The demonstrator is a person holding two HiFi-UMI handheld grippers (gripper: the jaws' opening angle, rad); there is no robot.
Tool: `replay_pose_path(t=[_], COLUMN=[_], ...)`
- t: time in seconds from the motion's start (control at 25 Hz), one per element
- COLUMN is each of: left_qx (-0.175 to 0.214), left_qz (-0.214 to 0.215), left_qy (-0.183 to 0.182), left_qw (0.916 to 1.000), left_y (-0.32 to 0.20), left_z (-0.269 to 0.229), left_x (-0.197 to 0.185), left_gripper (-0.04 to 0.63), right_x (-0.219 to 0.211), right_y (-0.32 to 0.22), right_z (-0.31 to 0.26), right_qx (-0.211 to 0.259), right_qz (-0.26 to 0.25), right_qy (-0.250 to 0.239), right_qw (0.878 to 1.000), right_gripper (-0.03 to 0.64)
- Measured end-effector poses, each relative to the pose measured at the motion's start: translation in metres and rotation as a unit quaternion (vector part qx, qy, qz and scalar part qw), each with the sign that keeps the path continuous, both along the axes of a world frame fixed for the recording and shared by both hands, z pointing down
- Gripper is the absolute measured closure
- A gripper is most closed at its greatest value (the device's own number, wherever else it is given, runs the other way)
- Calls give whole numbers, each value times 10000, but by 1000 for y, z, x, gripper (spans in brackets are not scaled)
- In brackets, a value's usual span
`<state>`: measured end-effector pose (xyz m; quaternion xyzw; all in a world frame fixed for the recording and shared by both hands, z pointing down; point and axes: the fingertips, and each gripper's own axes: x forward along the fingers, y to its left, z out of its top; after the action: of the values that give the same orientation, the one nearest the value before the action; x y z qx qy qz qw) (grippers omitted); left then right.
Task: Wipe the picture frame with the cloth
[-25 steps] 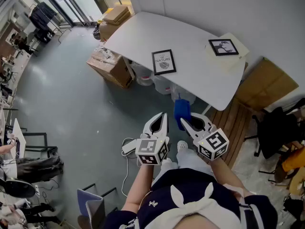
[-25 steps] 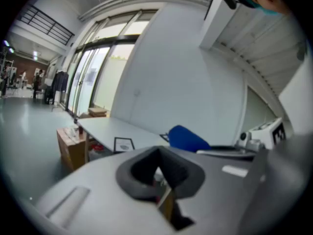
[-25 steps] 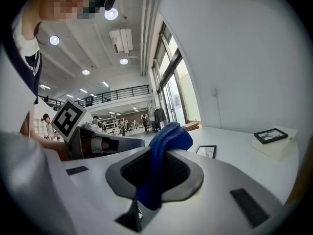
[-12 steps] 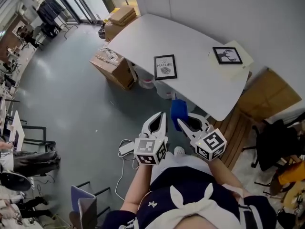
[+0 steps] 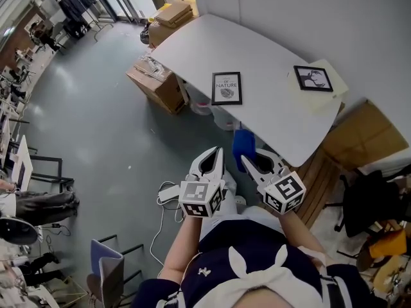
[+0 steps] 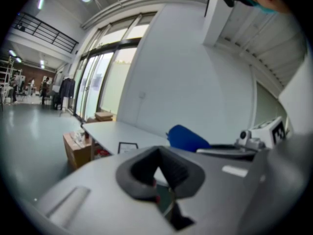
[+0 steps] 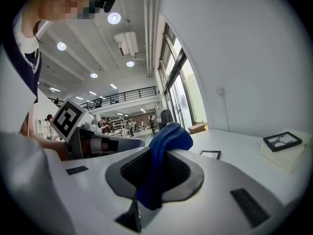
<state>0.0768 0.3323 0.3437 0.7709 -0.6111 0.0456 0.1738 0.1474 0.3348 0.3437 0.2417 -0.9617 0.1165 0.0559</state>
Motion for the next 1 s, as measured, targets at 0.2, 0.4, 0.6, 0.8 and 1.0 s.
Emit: replay_pose_path(t=[0.2,0.4,0.6,0.8,1.0], left_qx=[14,4,28,-40,-143], left_qz=[106,190,239,341,359], left_qy=[-5,1,71,105,177], left_qw=[9999,9998,9997,9994,9991], left_y=[-12,-37,-70,-106,-141], left_z=[2,3,5,15,27], left_x=[0,-8,-21,-29,-43], left_gripper=[591,591,591,591,591], right_x=[-2,-7,-19,-27,-41], right_y=[-13,-38,-69,-103,-139], right_z=[2,6,6,14,26], right_qx=[15,-14,6,-44,-160], right_qz=[91,221,287,373,390], right_qy=[-11,0,71,132,237], right_qw=[10000,9998,9996,9992,9988], right_gripper=[555,555,555,555,555])
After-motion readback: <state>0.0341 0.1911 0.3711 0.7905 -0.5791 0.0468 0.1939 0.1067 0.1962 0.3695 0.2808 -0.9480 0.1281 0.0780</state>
